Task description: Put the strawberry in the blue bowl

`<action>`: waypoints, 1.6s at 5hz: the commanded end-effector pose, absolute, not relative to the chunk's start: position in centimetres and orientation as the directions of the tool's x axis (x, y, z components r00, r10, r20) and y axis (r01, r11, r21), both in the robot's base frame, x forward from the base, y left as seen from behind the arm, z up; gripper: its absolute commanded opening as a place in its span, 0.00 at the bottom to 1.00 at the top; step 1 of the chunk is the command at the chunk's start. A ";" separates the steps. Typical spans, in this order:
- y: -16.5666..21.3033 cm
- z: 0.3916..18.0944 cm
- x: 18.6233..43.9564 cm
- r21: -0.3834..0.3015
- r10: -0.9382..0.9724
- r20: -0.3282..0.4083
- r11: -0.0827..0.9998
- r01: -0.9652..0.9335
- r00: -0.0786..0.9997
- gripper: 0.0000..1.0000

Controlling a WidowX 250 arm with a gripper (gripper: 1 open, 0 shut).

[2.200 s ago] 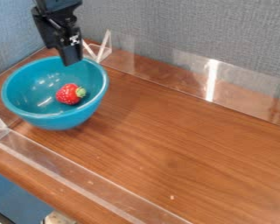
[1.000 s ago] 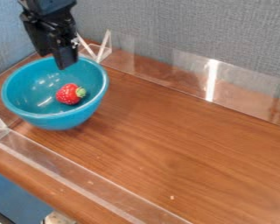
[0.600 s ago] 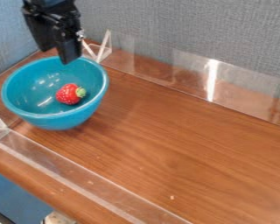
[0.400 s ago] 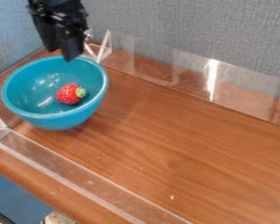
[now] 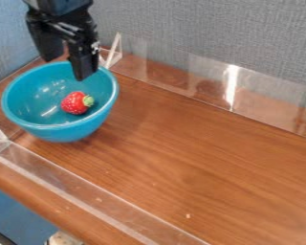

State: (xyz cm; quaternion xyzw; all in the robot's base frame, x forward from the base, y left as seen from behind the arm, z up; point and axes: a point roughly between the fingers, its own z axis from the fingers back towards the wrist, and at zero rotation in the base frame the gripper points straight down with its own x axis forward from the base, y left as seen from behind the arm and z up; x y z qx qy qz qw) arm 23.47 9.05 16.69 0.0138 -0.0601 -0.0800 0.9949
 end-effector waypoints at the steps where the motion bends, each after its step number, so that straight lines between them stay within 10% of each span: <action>1: 9.0 17.4 23.6 0.065 -0.127 0.161 0.991 0.118 0.979 1.00; 8: 7.4 16.0 25.2 0.054 0.002 0.128 0.999 -0.009 0.992 1.00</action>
